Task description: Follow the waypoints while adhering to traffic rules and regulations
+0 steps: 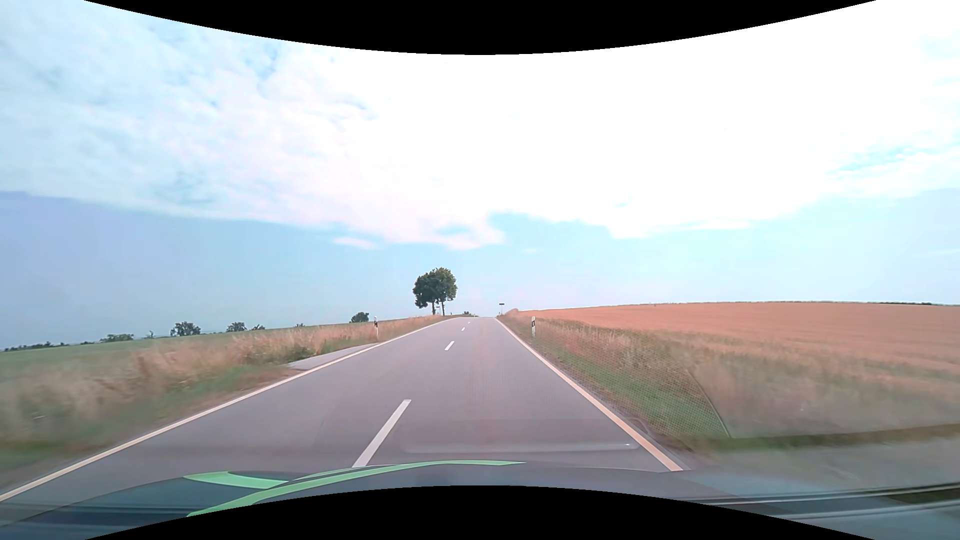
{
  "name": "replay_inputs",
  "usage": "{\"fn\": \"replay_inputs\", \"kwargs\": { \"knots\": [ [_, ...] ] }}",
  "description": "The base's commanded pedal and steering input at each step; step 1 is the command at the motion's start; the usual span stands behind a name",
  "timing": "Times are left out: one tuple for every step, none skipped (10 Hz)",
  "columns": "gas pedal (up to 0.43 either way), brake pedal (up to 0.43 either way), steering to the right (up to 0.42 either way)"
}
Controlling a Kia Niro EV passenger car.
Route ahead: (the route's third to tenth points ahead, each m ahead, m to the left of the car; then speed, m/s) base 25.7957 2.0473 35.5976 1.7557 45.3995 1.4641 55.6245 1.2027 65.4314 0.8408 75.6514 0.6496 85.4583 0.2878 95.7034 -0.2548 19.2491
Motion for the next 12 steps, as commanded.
{"fn": "replay_inputs", "kwargs": {
  "knots": [
    [0.189,0.0,0.004],
    [0.189,0.0,0.003],
    [0.189,0.0,0.003],
    [0.189,0.0,0.001],
    [0.189,0.0,0.0],
    [0.189,0.0,0.0],
    [0.189,0.0,0.0],
    [0.189,0.0,0.0],
    [0.189,0.0,0.0],
    [0.189,0.0,-0.001],
    [0.189,0.0,0.0],
    [0.189,0.0,-0.001]
  ]
}}
